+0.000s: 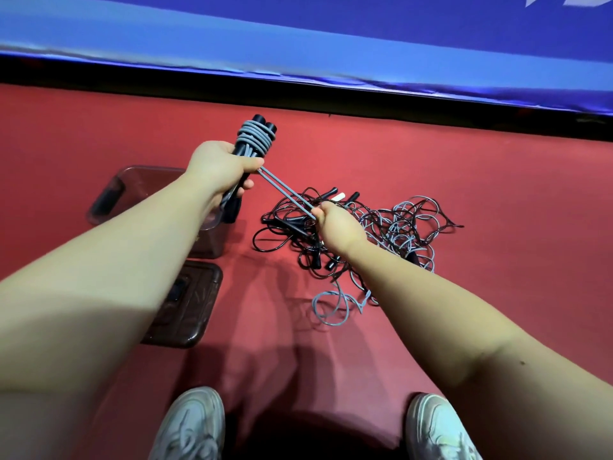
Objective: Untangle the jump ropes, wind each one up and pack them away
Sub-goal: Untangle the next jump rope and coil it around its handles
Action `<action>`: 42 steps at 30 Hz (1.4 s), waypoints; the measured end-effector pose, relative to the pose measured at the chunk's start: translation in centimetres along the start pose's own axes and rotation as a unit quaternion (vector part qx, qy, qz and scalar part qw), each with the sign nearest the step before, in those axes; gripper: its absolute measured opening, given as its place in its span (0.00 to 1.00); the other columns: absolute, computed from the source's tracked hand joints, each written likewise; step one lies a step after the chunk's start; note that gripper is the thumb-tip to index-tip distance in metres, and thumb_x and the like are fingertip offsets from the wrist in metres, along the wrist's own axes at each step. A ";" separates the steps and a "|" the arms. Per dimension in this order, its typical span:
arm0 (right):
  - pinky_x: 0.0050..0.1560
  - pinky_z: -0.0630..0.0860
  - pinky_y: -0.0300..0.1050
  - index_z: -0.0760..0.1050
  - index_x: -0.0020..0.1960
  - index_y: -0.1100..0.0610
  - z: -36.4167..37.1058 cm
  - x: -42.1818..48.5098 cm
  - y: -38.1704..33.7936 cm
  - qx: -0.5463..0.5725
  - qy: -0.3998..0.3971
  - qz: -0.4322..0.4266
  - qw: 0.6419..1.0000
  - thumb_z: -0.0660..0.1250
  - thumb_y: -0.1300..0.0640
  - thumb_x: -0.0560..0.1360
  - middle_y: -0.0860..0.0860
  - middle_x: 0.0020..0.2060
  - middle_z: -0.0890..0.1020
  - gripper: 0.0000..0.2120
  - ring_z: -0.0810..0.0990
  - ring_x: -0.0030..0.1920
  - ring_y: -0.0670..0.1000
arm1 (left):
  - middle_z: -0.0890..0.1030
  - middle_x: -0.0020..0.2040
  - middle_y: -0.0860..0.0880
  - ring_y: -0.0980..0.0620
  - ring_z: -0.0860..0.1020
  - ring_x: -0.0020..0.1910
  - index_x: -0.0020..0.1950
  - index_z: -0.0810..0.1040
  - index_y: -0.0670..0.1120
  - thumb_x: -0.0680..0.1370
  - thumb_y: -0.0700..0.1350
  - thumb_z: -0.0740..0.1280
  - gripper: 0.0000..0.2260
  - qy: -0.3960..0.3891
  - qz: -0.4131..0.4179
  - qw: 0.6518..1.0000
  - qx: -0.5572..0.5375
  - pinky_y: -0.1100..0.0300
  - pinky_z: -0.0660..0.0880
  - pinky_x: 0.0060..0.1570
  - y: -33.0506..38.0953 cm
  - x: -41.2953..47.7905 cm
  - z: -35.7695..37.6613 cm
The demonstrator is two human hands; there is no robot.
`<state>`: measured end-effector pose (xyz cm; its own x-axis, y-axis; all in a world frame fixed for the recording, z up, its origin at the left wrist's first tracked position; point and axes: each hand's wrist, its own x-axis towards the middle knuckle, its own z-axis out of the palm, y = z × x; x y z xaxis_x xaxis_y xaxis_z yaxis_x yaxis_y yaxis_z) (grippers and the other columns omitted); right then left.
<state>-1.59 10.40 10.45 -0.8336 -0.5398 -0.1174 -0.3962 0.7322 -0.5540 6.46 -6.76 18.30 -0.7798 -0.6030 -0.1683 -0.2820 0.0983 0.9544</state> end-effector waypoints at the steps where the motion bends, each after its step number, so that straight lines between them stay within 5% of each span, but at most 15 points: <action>1: 0.44 0.66 0.47 0.70 0.51 0.58 0.0 0.0 0.3 -0.006 0.005 -0.005 1.000 0.49 0.51 0.83 0.56 0.43 0.76 0.15 0.74 0.46 0.58 | 0.76 0.33 0.49 0.57 0.72 0.25 0.42 0.76 0.44 0.75 0.40 0.69 0.04 0.005 0.000 1.000 -0.004 0.67 0.69 0.23 -0.1 0.1 -0.2; 7: 0.42 0.66 0.46 0.70 0.50 0.54 -1.6 -1.2 1.0 -0.057 0.009 -0.089 0.994 0.50 0.50 0.82 0.49 0.38 0.75 0.13 0.73 0.42 0.55 | 0.77 0.35 0.48 0.56 0.73 0.25 0.51 0.77 0.43 0.75 0.40 0.70 0.06 0.024 0.022 0.998 0.054 0.68 0.70 0.22 -1.2 0.9 -1.1; 11: 0.39 0.66 0.44 0.70 0.39 0.52 -4.5 -2.2 -0.6 0.057 -0.047 -0.157 0.985 0.61 0.49 0.78 0.44 0.30 0.70 0.11 0.69 0.34 0.45 | 0.80 0.42 0.48 0.55 0.75 0.29 0.58 0.76 0.47 0.73 0.42 0.72 0.14 0.026 0.065 0.982 0.176 0.62 0.74 0.33 -1.9 0.9 -1.6; 15: 0.31 0.61 0.34 0.73 0.38 0.54 -7.6 -3.8 -2.9 0.121 -0.067 -0.196 0.971 0.63 0.53 0.78 0.44 0.27 0.67 0.11 0.63 0.26 0.41 | 0.78 0.33 0.49 0.58 0.73 0.23 0.53 0.77 0.43 0.74 0.42 0.72 0.10 -0.045 0.052 0.964 0.255 0.67 0.67 0.22 -1.6 0.3 -0.9; 17: 0.30 0.61 0.33 0.70 0.36 0.50 -8.5 -4.4 -4.1 0.108 -0.068 -0.222 0.967 0.65 0.54 0.77 0.44 0.26 0.67 0.11 0.65 0.26 0.41 | 0.77 0.32 0.48 0.58 0.73 0.21 0.50 0.77 0.42 0.74 0.43 0.72 0.08 -0.061 0.058 0.953 0.291 0.65 0.67 0.25 -1.1 0.2 -0.1; 22: 0.36 0.65 0.43 0.70 0.38 0.49 -10.1 -4.2 -5.7 -0.026 0.021 -0.255 0.966 0.64 0.51 0.77 0.43 0.31 0.71 0.10 0.70 0.34 0.45 | 0.79 0.35 0.46 0.47 0.74 0.32 0.41 0.75 0.45 0.73 0.47 0.72 0.08 -0.122 0.109 0.895 0.415 0.59 0.67 0.32 -0.2 -0.8 2.3; 28: 0.43 0.67 0.42 0.78 0.52 0.51 -12.3 -2.4 -5.1 -0.193 0.082 -0.190 0.959 0.59 0.43 0.78 0.50 0.49 0.81 0.14 0.77 0.52 0.53 | 0.72 0.31 0.51 0.45 0.72 0.38 0.38 0.69 0.47 0.73 0.49 0.72 0.13 -0.208 0.205 0.796 0.530 0.58 0.62 0.36 0.8 -2.2 4.4; 32: 0.46 0.72 0.44 0.80 0.46 0.52 -13.0 -1.6 -3.9 -0.123 0.003 -0.143 0.982 0.61 0.44 0.77 0.52 0.42 0.81 0.14 0.77 0.45 0.52 | 0.70 0.31 0.55 0.48 0.69 0.36 0.43 0.74 0.46 0.73 0.49 0.71 0.09 -0.276 0.282 0.751 0.529 0.57 0.58 0.35 1.5 -3.3 5.4; 36: 0.32 0.64 0.38 0.76 0.37 0.53 -13.2 -1.3 -2.1 -0.014 -0.103 -0.120 0.987 0.64 0.47 0.77 0.49 0.29 0.70 0.13 0.67 0.29 0.44 | 0.75 0.35 0.54 0.51 0.70 0.36 0.53 0.78 0.43 0.73 0.49 0.71 0.13 -0.309 0.331 0.739 0.499 0.61 0.61 0.33 2.2 -4.2 5.8; 42: 0.31 0.75 0.36 0.75 0.41 0.57 -11.2 -1.5 2.1 0.238 -0.281 -0.047 0.929 0.63 0.57 0.77 0.48 0.29 0.81 0.07 0.77 0.28 0.44 | 0.71 0.32 0.52 0.55 0.67 0.30 0.43 0.73 0.46 0.73 0.54 0.70 0.13 -0.299 0.365 0.731 0.493 0.62 0.61 0.30 3.1 -5.4 6.4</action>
<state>-5.44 17.41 18.72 -0.4189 -0.8216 -0.3866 -0.1307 0.4759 -0.8697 6.22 1.88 20.57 -0.9456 0.3195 -0.0622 0.2947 0.9216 0.2527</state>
